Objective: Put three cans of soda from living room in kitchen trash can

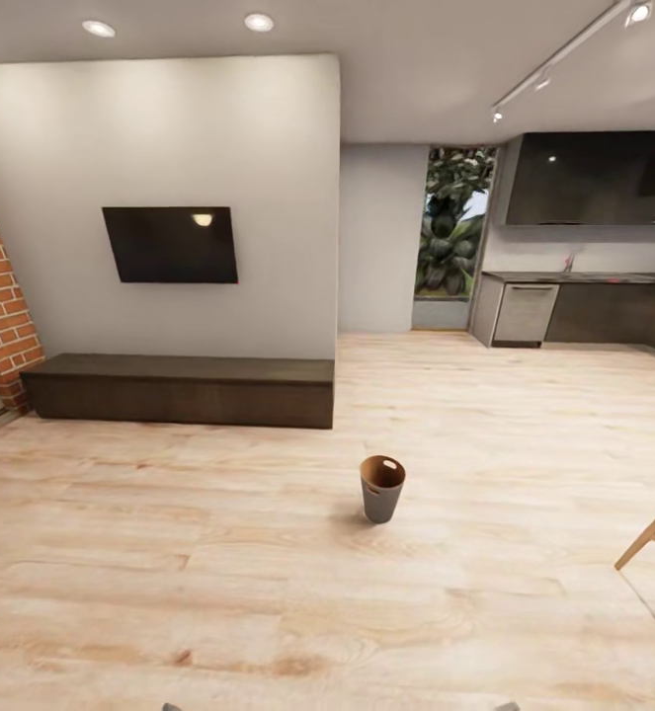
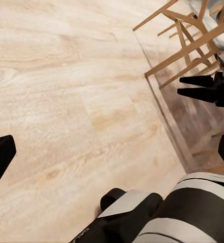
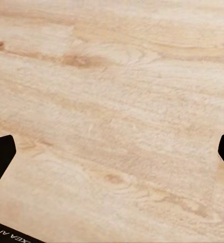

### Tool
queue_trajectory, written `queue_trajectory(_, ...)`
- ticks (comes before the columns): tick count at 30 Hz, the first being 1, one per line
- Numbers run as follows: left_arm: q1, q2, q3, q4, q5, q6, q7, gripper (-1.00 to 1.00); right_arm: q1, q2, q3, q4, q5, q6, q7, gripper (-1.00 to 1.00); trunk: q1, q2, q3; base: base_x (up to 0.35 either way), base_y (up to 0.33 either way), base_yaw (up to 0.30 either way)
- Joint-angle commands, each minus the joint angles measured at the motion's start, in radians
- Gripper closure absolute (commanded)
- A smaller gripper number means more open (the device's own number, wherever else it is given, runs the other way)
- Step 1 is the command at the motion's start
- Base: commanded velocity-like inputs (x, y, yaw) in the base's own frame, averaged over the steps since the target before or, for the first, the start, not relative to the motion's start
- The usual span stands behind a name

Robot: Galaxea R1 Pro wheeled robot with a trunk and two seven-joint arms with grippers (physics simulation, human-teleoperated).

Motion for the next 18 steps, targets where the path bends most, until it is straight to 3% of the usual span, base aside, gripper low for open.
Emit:
queue_trajectory(1,0.000,0.000,0.000,0.000,0.000,0.000,0.000,-1.00,0.000,0.000,0.000,0.000,0.000,0.000,0.000,-1.00,0.000,0.000,0.000,0.346,0.000,0.000)
queue_trajectory(18,0.000,0.000,0.000,0.000,0.000,0.001,0.000,-1.00,0.000,0.000,0.000,0.000,0.000,0.000,0.000,-1.00,0.000,0.000,0.000,0.346,0.000,0.000)
